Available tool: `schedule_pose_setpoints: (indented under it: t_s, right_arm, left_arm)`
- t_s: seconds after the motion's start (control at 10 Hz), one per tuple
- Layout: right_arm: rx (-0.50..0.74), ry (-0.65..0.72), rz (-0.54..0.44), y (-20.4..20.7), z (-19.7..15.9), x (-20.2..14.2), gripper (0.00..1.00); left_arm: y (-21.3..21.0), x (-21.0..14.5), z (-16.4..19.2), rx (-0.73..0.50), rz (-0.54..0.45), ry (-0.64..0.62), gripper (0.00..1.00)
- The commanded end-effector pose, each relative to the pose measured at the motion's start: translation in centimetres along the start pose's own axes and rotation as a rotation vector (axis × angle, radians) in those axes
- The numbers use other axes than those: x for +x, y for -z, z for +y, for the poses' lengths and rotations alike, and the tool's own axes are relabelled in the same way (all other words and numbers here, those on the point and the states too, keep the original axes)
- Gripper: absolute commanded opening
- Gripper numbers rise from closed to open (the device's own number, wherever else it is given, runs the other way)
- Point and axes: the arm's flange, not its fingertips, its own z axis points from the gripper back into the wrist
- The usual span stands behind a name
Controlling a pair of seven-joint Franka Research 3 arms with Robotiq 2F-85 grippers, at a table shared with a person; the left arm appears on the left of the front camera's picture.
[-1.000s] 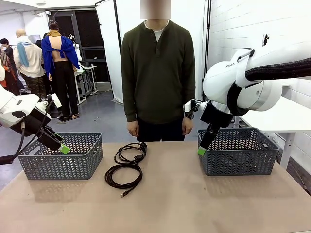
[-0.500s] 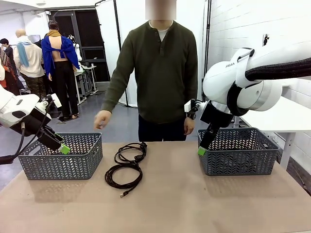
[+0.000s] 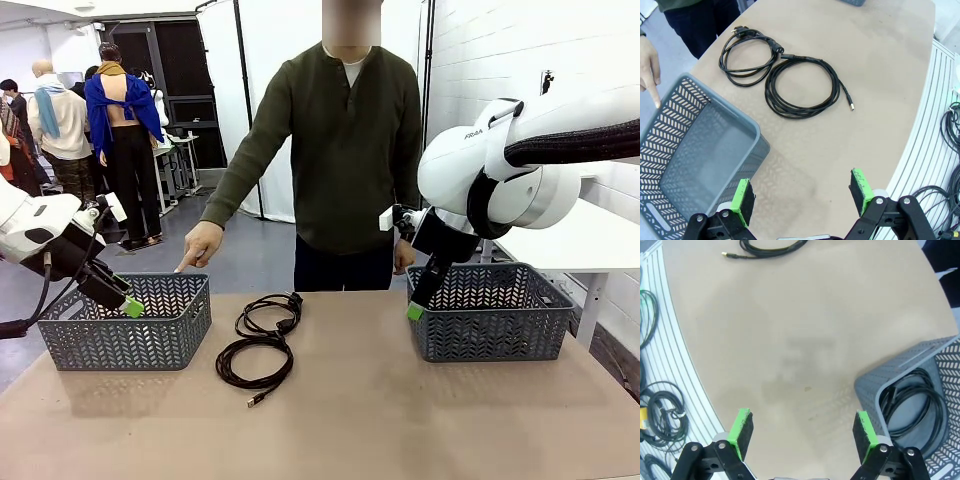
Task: Organize the cables according to human instructions.
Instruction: Pick up a bundle of cables and place it in the basket indicated by the human.
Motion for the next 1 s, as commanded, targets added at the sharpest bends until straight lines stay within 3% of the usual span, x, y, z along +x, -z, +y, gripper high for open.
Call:
schedule_pose_setpoints:
  t_s: [0.0, 0.9]
  right_arm:
    - [-0.002, -0.001, 0.004, 0.07, -0.13, 0.06, 1.00]
    - [-0.002, -0.001, 0.004, 0.07, -0.13, 0.06, 1.00]
  left_arm:
    - [-0.04, -0.18, 0.26, -0.018, -0.013, 0.012, 1.00]
    - [-0.04, -0.18, 0.26, -0.018, -0.013, 0.012, 1.00]
